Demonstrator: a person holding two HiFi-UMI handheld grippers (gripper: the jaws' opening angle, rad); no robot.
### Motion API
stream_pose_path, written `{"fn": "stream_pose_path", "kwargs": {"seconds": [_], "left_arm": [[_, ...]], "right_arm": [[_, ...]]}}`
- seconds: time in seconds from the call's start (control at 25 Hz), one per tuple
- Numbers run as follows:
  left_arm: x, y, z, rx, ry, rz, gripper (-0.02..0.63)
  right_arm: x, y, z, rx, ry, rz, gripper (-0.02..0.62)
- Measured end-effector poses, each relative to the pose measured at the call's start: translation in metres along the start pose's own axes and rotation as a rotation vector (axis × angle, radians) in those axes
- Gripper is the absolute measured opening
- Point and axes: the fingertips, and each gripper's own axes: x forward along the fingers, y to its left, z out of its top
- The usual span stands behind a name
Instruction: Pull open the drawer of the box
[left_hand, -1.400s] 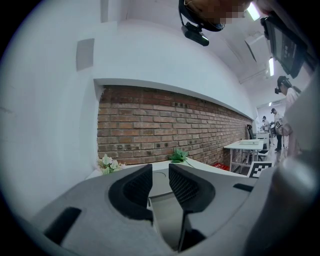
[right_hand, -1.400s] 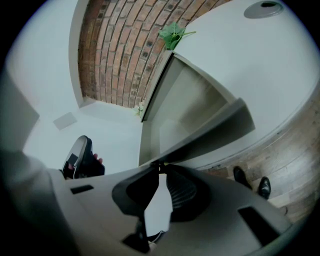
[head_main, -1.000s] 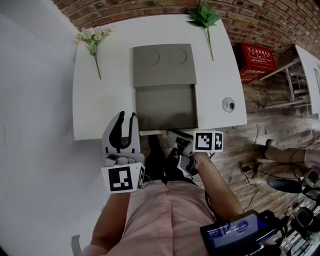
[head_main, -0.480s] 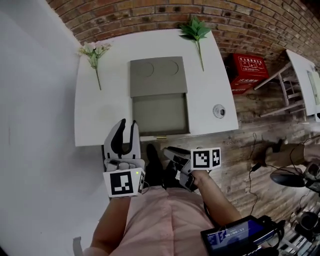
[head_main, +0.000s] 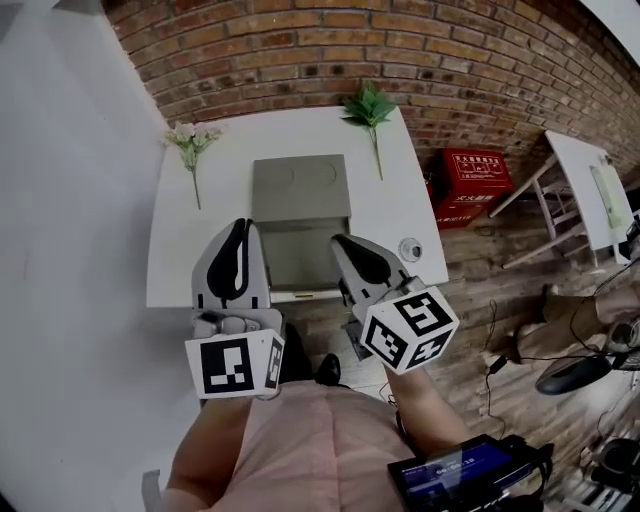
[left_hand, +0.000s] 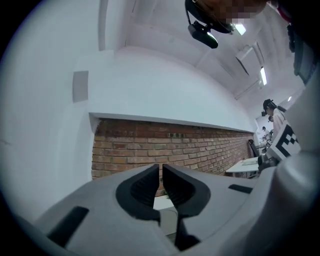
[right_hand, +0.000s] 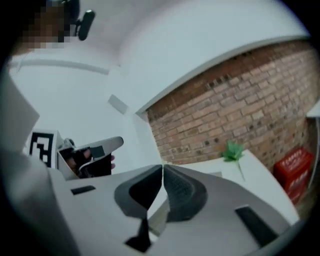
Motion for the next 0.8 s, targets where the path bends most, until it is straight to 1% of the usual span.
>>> {"fn": "stream_pose_path", "kwargs": {"seconds": [0.08,0.12,0.28,0.48,0.8], "left_arm": [[0.001,-0.004,0.017,0.004,-0.031,-0.004,0.014],[0.002,-0.005,0.023,0.006,-0.042,-0.007,0.009],[0.001,-0.012,0.034,0.026,-0.066,-0.019,0.008],[0.0,-0.02,0.029,0.039,-0.063,-0.033,0.008],[0.003,-0.032,0.019,0.047,-0.046,-0.044,0.008]], "right_arm": [[-0.006,0.007,0.022,-0.13,-0.071,-0.051,0.006],[-0.008,0.011,0.031,-0.174,-0.097,-0.067,0.006],[-0.016,0.016,0.049,-0.291,-0.148,-0.119,0.005],[-0.026,0.01,0.058,-0.332,-0.177,-0.164,0.005],[-0.033,0.004,0.053,-0.352,-0.186,-0.174,0.003]]}}
